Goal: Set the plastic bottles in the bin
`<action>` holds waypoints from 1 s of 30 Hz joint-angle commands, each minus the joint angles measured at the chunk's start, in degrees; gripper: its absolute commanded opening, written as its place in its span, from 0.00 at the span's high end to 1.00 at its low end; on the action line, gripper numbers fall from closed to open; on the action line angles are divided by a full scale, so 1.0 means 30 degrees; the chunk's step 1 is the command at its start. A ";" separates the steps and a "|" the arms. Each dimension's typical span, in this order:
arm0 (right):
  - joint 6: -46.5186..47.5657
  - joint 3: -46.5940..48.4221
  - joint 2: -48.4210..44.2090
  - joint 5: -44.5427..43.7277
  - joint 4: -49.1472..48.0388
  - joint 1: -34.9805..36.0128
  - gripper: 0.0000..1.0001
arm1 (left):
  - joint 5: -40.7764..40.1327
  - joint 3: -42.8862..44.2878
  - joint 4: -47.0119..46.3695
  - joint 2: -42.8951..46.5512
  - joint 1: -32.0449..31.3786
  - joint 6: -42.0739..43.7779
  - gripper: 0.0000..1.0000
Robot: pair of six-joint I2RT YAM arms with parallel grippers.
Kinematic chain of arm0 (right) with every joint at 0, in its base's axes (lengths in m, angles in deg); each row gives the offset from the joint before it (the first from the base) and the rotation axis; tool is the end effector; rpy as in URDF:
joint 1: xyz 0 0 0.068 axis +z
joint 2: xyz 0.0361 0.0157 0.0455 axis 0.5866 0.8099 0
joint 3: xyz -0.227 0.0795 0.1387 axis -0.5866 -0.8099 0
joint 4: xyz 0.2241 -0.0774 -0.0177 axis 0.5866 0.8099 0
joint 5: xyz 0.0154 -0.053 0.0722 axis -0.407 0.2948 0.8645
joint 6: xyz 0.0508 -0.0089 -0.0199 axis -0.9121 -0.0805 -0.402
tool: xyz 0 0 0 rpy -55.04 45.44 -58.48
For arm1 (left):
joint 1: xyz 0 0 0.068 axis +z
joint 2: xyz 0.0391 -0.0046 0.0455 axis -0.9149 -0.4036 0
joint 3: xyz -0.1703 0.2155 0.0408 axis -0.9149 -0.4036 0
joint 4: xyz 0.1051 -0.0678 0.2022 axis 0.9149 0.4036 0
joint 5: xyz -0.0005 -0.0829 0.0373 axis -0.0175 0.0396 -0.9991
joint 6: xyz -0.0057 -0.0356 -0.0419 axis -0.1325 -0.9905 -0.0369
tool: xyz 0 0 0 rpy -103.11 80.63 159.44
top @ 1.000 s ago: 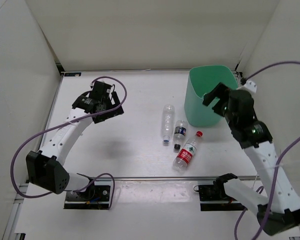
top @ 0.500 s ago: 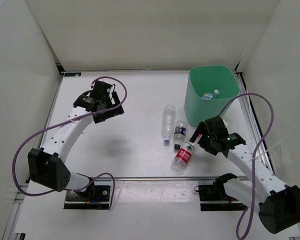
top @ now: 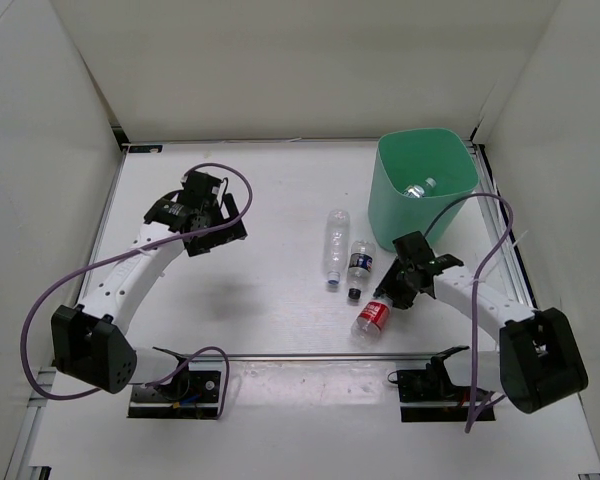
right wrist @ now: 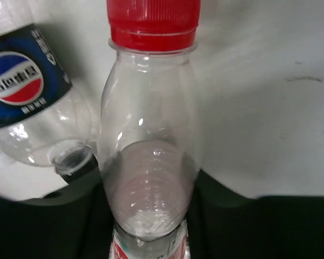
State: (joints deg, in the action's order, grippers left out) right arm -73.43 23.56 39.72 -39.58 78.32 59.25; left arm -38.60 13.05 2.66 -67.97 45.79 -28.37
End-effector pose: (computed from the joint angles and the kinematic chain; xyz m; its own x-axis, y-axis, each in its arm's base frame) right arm 0.1777 0.0747 0.1868 -0.7932 0.5352 -0.2905 0.4445 0.8349 0.3245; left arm 0.2257 -0.0790 0.3096 -0.8250 -0.3184 -0.4669 -0.2479 0.9464 -0.2072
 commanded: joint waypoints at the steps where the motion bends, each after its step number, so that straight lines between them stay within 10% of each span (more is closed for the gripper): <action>1: -0.0421 0.1037 -0.1171 -0.1148 0.2888 0.0074 0.64 | 0.0059 -0.0079 -0.0043 0.0864 0.0063 0.0057 0.00; 11: 0.1243 1.0930 -0.7355 -0.3077 0.8114 0.0074 0.72 | 0.0260 0.0096 -0.0451 0.0659 0.0063 0.0260 0.00; 18: 0.9414 1.8756 -0.1682 -1.2654 0.1147 -0.0976 0.66 | 0.1961 0.1296 -0.0863 -0.1272 0.0063 0.0264 0.00; 24: 1.0214 2.4238 0.4473 -1.0555 0.0112 -0.4787 0.65 | 0.2547 0.2907 -0.0863 -0.2972 -0.0113 0.0465 0.00; 26: 1.0390 2.4535 0.5707 -1.0265 0.0112 -0.5139 0.58 | 0.2840 0.3520 -0.0631 -0.3585 -0.0287 0.0467 0.00; 30: 0.9981 2.3454 0.5654 -0.9618 0.1021 -0.4965 0.01 | 0.2723 0.4167 -0.0220 -0.3999 -0.0464 0.0643 0.00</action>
State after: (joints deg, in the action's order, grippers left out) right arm -45.10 93.81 60.47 -69.00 81.60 43.77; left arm -31.39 22.61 1.17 -80.34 45.03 -27.41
